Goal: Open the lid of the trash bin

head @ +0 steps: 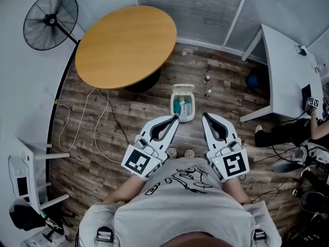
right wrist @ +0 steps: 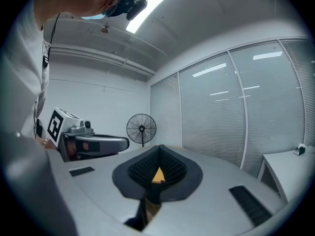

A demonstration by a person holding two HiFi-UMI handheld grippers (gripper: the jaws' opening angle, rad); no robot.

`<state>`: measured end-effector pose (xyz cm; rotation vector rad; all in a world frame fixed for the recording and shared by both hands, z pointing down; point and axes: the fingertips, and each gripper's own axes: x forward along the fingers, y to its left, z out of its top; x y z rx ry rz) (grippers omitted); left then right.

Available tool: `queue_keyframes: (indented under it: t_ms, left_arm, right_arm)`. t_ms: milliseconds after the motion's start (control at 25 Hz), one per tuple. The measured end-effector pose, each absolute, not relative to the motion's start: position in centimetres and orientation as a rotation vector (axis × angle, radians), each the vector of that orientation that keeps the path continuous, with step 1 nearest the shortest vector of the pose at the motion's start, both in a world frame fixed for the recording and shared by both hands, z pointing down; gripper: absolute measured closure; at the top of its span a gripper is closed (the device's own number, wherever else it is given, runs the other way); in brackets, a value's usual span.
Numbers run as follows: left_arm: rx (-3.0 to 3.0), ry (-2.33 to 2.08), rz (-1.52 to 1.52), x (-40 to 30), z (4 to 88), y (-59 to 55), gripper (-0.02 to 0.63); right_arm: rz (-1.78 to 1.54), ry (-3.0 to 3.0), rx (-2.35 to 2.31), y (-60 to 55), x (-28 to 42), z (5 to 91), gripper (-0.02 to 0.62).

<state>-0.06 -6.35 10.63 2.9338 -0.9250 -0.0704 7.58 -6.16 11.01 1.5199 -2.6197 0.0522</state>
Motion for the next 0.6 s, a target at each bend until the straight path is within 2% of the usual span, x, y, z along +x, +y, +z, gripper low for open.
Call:
queue_keyframes:
  t_ms: [600]
  left_arm:
    - [2.92, -0.933, -0.078, -0.1, 10.43, -6.64, 0.586]
  right_arm:
    - [0.043, -2.627, 1.515, -6.69, 7.64, 10.45, 0.589]
